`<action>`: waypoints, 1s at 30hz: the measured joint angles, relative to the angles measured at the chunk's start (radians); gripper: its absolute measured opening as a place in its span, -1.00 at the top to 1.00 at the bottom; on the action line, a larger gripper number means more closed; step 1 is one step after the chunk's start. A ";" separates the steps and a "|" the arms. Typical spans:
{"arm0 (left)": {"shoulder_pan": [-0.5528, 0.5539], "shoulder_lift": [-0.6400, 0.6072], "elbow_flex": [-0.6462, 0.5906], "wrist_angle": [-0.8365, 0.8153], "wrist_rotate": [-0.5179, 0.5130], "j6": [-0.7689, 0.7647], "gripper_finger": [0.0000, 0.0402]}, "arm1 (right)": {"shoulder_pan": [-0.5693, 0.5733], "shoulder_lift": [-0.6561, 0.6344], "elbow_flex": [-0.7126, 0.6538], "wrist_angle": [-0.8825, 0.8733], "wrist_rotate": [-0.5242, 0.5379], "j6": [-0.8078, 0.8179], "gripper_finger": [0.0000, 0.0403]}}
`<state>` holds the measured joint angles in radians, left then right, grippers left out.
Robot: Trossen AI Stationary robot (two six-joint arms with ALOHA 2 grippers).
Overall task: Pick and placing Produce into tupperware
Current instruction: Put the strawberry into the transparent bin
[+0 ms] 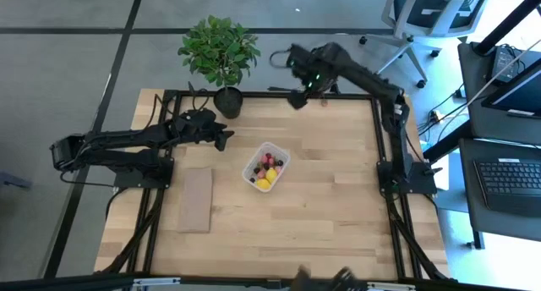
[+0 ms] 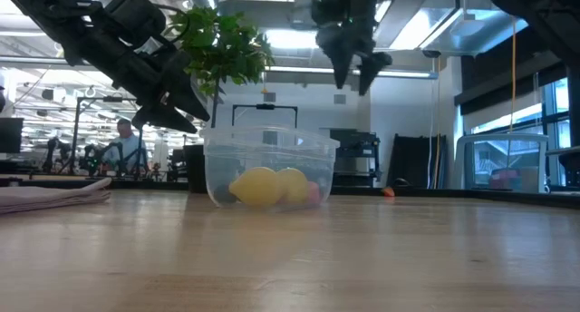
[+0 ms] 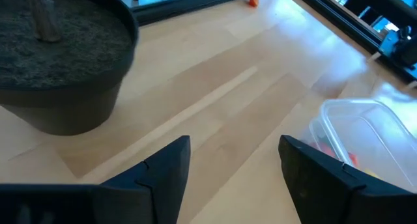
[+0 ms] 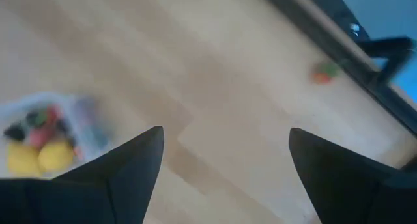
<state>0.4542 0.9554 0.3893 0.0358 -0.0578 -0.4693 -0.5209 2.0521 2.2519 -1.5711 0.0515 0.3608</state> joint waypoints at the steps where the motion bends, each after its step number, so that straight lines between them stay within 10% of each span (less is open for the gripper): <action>1: -0.005 0.000 0.000 -0.002 0.000 0.000 -0.12 | -0.034 0.000 0.000 0.001 -0.004 0.002 -0.64; 18: -0.030 0.000 0.000 -0.001 0.000 0.000 -0.12 | -0.355 0.173 -0.001 0.230 -0.003 0.058 -0.64; 30: -0.030 0.000 0.000 -0.002 0.000 0.008 -0.12 | -0.410 0.324 -0.001 0.034 0.042 0.054 -0.64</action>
<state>0.4240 0.9554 0.3893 0.0341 -0.0574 -0.4618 -0.9309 2.3761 2.2505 -1.5368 0.0930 0.4146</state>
